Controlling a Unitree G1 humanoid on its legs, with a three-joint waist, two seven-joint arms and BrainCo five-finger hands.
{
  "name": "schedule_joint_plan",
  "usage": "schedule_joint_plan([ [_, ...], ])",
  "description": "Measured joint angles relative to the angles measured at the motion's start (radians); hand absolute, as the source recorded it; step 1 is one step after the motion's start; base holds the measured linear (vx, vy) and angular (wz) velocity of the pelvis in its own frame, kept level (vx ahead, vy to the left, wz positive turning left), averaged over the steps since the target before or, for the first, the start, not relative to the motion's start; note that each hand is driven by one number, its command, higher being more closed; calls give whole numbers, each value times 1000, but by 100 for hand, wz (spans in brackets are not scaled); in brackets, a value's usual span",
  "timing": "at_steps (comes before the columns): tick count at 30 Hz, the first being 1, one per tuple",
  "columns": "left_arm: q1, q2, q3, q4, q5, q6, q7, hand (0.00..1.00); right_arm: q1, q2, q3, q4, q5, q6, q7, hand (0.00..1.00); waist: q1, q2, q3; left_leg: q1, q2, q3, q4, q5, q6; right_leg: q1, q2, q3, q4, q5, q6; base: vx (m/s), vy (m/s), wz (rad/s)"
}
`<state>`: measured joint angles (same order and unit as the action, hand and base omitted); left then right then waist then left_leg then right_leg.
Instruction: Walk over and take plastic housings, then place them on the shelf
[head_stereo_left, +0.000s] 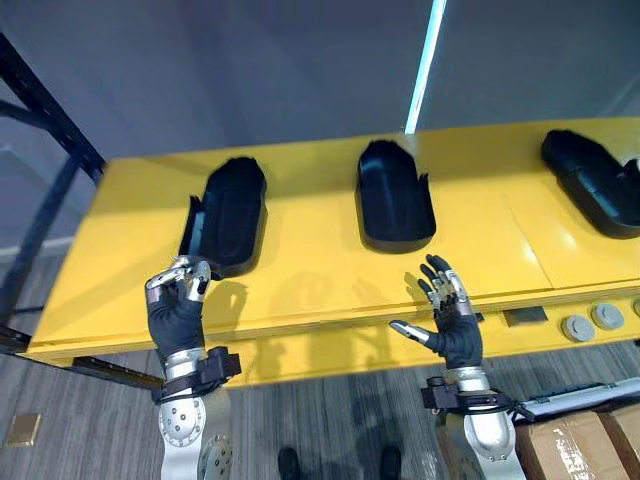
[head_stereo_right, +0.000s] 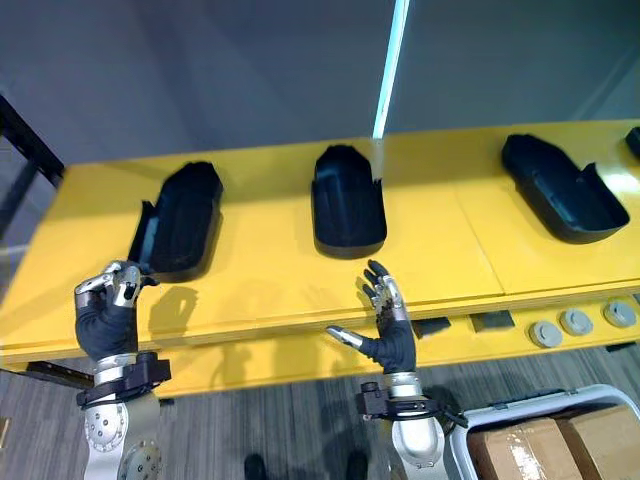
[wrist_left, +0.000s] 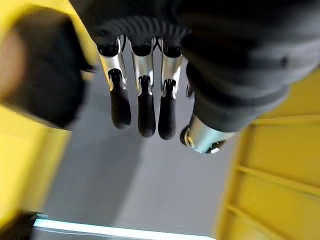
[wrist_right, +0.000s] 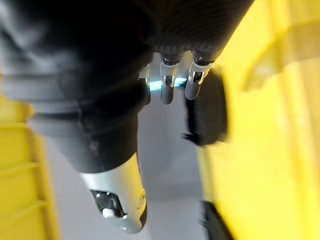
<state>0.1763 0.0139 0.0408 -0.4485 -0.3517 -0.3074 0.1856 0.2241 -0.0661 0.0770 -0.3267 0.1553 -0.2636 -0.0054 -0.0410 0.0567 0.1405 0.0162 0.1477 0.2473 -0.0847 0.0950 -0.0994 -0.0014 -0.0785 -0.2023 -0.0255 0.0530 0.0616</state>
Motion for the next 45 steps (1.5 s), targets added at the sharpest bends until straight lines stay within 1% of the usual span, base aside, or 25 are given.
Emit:
schedule_joint_plan([
  [2, 20, -3, -20, -16, 1, -9, 0, 0, 1, -1, -25, 2, 1, 0, 1, 0, 1, -5, -19, 9, 12, 6, 43, -28, -8, 11, 7, 20, 4, -5, 3, -69, -6, -32],
  [4, 36, -4, -26, -18, 2, -13, 2, 0, -14, -9, -30, 8, 5, 0, 2, 0, 13, -6, -21, -22, 33, -12, 190, -110, -16, 7, 14, 70, 15, -8, 1, -78, 0, -80],
  [5, 59, -9, -26, -34, 3, -15, 3, 0, -53, -23, -22, 37, 30, 0, 6, 0, 31, -3, -25, -56, 44, -135, 313, -181, -5, -10, 34, 140, 25, -12, -3, -54, 17, -150],
  [6, 72, -12, -27, -51, 4, -17, 4, 0, -89, -41, -20, 61, 37, 0, 6, 0, 37, 13, -37, -88, 47, -281, 405, -230, -15, -32, 59, 208, 38, -10, -5, -61, 22, -169],
  [7, 72, -13, -26, -55, 5, -18, 4, 0, -97, -51, -18, 66, 37, 0, 5, 0, 37, 22, -45, -99, 46, -344, 439, -251, -33, -45, 71, 238, 44, -10, -4, -34, 107, -163],
  [9, 65, -13, 2, -55, 27, -32, 7, 0, -111, -70, -36, 74, 37, 0, -4, 0, 29, 41, -58, -101, 1, -555, 520, -322, -61, -122, 97, 363, 113, -6, 4, -60, 224, -153],
  [11, 46, -13, 20, -55, 35, -33, 12, 0, -102, -72, -59, 73, 37, 0, -6, 0, 21, 39, -56, -102, -34, -628, 547, -359, -70, -178, 104, 428, 168, -12, 15, -121, 256, -116],
  [13, 6, -13, 9, -55, 42, -37, 19, 0, -53, -58, -99, 55, 45, 1, -5, 0, 5, 40, -51, -88, -63, -669, 557, -427, -60, -232, 110, 487, 243, -25, 41, -142, 273, -91],
  [14, -22, -14, -10, -55, 42, -40, 22, 0, -2, -36, -127, 24, 51, 2, -6, 0, -4, 38, -42, -73, -74, -659, 550, -480, -26, -259, 118, 526, 286, -33, 58, -163, 321, -108],
  [15, -35, -8, -26, -56, 42, -50, 24, 0, 58, -2, -133, -10, 68, 5, -6, 0, -4, 6, -22, -65, -113, -617, 585, -518, 5, -280, 117, 600, 297, -19, 86, -182, 347, -137],
  [17, -37, -7, -47, -60, 48, -52, 28, 0, 128, 34, -131, -79, 71, 6, -7, 0, -2, -12, -11, -89, -156, -554, 642, -542, 51, -284, 107, 707, 207, 56, 89, -271, 414, -179],
  [18, -38, -7, -65, -74, 74, -52, 34, 0, 151, 44, -127, -105, 71, 6, -13, 0, -16, -23, -6, -127, -163, -468, 658, -530, 88, -279, 82, 769, 65, 166, -31, -449, 506, -229],
  [19, -58, -4, -76, -78, 98, -51, 40, 0, 143, 57, -125, -104, 70, 6, -21, 0, -24, -39, 7, -160, -156, -373, 640, -498, 119, -297, 54, 634, -4, 226, -182, -420, 415, -214],
  [20, -73, -3, -77, -72, 105, -51, 43, 0, 131, 65, -126, -97, 69, 6, -30, 0, -15, -50, 17, -163, -147, -322, 619, -478, 124, -321, 39, 504, 13, 186, -203, -432, 370, -240],
  [21, -86, -8, -73, -60, 109, -50, 48, 0, 102, 76, -122, -78, 65, 6, -40, 0, 13, -36, 29, -158, -99, -209, 568, -441, 128, -375, 20, 250, 112, 129, -171, -371, 317, -251],
  [22, -91, -14, -49, -46, 117, -51, 49, 0, 67, 78, -109, -51, 60, 6, -44, 0, 22, -18, 33, -141, -53, -142, 519, -405, 128, -377, 21, 123, 267, 92, -145, -330, 285, -234],
  [23, -101, -12, -46, -31, 119, -50, 49, 0, 56, 80, -111, -33, 47, 6, -48, 0, 23, -14, 35, -127, -42, -119, 487, -382, 127, -361, 12, 104, 345, 57, -123, -251, 182, -161],
  [24, -117, -6, -43, -4, 119, -51, 50, 0, 47, 85, -120, 2, 26, 5, -55, 0, 18, -16, 32, -108, -36, -87, 426, -340, 122, -310, -11, 115, 454, -42, -52, -212, 53, -98],
  [25, -125, -8, -45, 11, 119, -50, 50, 0, 45, 84, -125, 23, 20, 5, -54, 0, 16, -24, 31, -106, -36, -64, 392, -319, 121, -252, -36, 130, 516, -123, -35, -206, -18, -78],
  [29, -99, -13, -47, 27, 118, -32, 45, 0, 45, 82, -123, 86, 17, 7, -44, 0, 23, -42, 22, -126, -46, -25, 353, -293, 102, -115, -76, 106, 453, -214, 16, -146, -188, -50],
  [32, -62, -23, -43, 26, 119, -13, 25, 0, 48, 71, -113, 115, 12, 16, -29, 0, 55, -59, 2, -132, -46, 2, 290, -240, 55, -78, -53, 72, 231, -216, 19, -68, -207, -77],
  [33, -51, -34, -35, 39, 119, -6, 14, 0, 38, 63, -114, 128, -5, 16, -23, 0, 51, -57, -3, -139, -30, 21, 287, -232, 44, -56, -32, 65, 145, -185, 0, -33, -219, -67],
  [35, -31, -51, -23, 65, 119, 7, 5, 0, 20, 45, -118, 198, -35, 17, -39, 0, 52, -54, -9, -127, 3, 39, 277, -224, 35, -27, 7, 60, 67, -127, 7, 20, -163, -44],
  [39, -22, -50, -3, 325, 125, 34, 1, 0, -13, 40, -193, 397, -66, 28, -62, 0, 56, -54, -30, -84, 27, 44, 265, -223, 26, 19, 34, 54, 30, -107, 6, 47, -58, -13],
  [45, -127, 19, -28, 887, 175, 122, -28, 0, -124, -17, -316, 853, -2, 70, -91, 0, 55, -51, -34, -54, -5, -3, 248, -204, 17, 80, 3, 13, 0, -107, 6, 35, 32, 20],
])
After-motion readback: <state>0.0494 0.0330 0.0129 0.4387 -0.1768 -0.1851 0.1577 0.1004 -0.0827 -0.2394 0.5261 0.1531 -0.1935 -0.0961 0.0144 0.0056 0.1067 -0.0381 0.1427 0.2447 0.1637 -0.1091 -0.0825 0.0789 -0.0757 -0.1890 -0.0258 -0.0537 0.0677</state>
